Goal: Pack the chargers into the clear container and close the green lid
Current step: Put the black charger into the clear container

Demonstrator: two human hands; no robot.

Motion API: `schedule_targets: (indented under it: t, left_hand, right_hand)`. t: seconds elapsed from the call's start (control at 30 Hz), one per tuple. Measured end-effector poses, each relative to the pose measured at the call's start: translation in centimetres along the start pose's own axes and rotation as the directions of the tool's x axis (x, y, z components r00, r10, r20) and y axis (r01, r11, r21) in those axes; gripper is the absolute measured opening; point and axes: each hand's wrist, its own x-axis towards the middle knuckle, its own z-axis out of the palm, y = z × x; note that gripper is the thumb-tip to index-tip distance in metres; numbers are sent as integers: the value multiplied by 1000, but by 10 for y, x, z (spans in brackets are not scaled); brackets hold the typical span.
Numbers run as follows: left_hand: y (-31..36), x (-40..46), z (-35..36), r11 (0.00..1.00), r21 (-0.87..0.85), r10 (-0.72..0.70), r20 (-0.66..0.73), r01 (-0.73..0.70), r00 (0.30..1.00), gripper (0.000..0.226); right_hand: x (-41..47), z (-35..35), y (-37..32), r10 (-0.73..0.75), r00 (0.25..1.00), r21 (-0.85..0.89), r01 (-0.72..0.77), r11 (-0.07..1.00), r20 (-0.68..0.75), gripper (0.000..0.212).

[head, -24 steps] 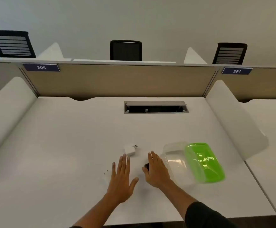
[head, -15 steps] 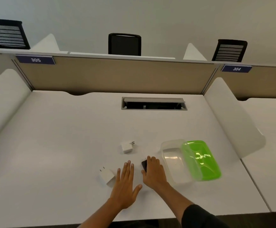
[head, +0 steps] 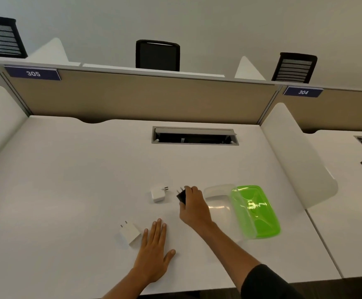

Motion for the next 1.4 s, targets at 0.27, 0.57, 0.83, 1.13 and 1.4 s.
schedule_targets:
  t: [0.27, 0.57, 0.83, 1.13, 1.4]
  left_hand:
    - [-1, 0, 1, 1000, -9, 14, -14, -14, 1000, 89]
    - [-1, 0, 2, 1000, -3, 7, -25, -7, 1000, 88]
    - [0, -2, 4, 999, 22, -23, -1, 23, 1000, 87]
    - [3, -2, 6, 997, 45, -62, 36, 60, 997, 89]
    - [3, 0, 9, 996, 44, -83, 63, 80, 995, 87]
  right_hand:
    - [27, -59, 53, 167, 972, 46, -161, 986, -167, 52]
    - [2, -41, 109, 389, 919, 40, -387, 921, -60, 53]
    - [1, -10, 117, 387, 922, -2, -387, 922, -2, 40]
    - [14, 4, 113, 360, 933, 27, -361, 932, 20, 47]
    - [18, 6, 115, 403, 915, 189, -402, 896, 31, 42]
